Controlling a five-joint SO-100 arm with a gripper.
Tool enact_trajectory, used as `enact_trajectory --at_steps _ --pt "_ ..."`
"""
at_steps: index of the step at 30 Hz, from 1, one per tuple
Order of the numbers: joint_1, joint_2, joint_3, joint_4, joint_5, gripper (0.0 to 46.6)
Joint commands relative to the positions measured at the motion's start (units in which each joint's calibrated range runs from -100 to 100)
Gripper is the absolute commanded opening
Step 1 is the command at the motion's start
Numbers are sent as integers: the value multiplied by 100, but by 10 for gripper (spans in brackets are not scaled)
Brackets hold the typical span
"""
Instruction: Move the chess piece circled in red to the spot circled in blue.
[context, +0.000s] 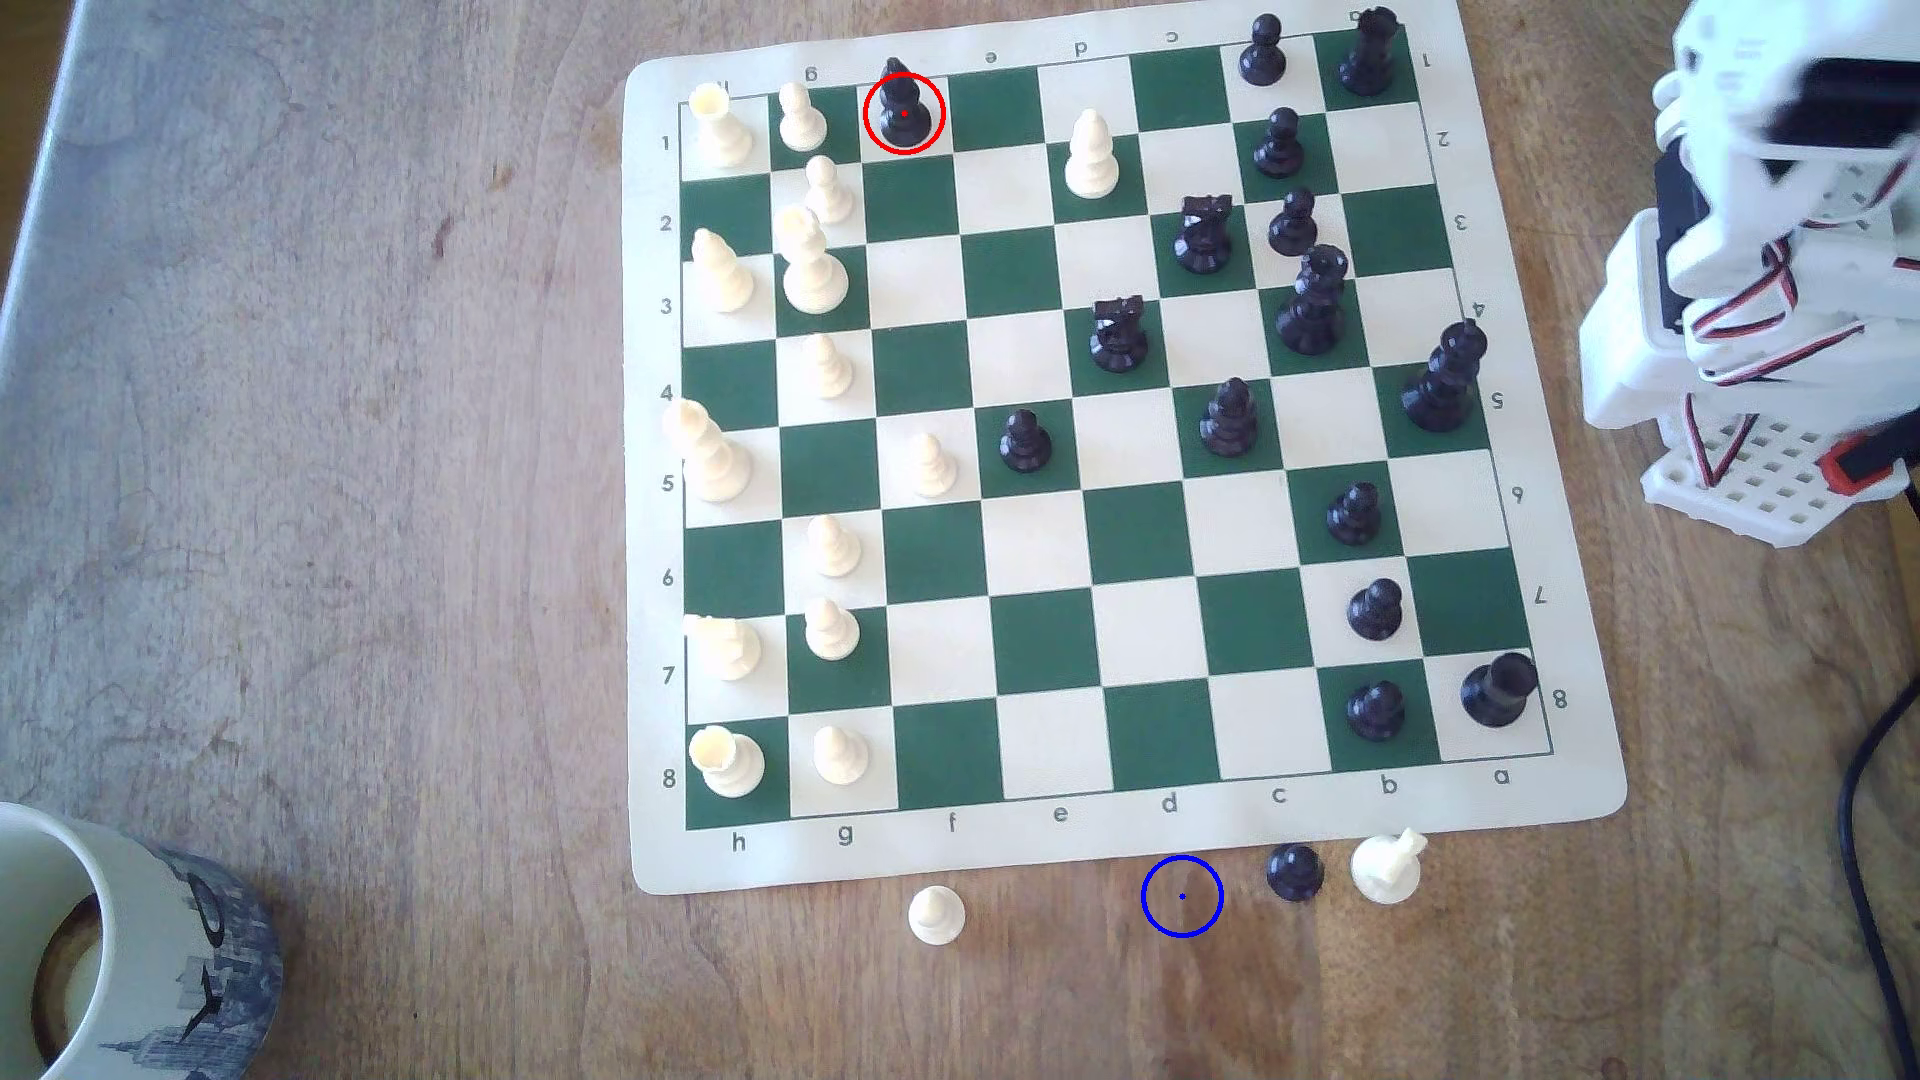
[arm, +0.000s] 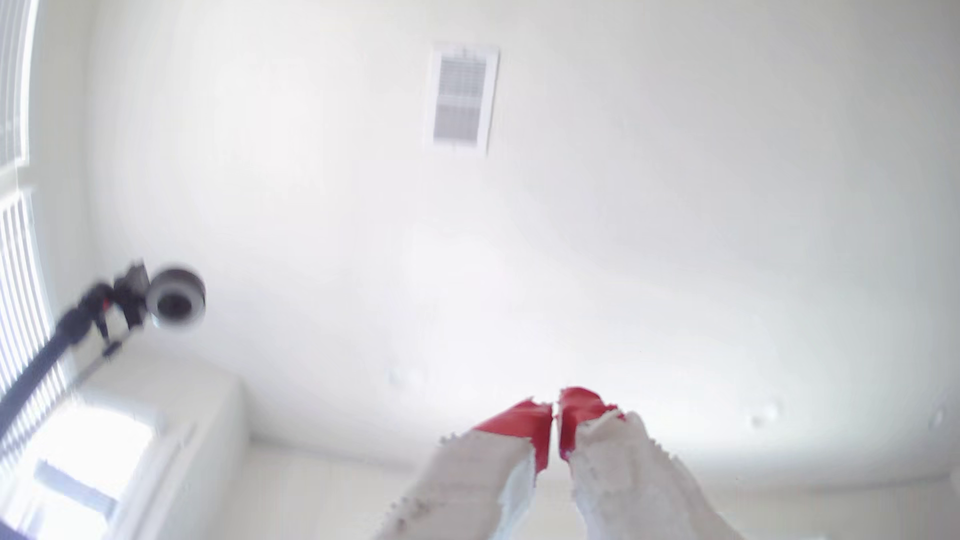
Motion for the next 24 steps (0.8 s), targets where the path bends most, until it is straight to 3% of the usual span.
enact_trajectory --at_steps 1,10,14,18,24 --pt "292 -28 -726 2680 -20 2" --pt "1012 498 -2032 6718 -34 2" --pt "1051 1075 -2494 7078 -34 2" --pt "1090 2077 -3654 8741 59 2" --pt "1348 4276 -5767 10035 -215 2"
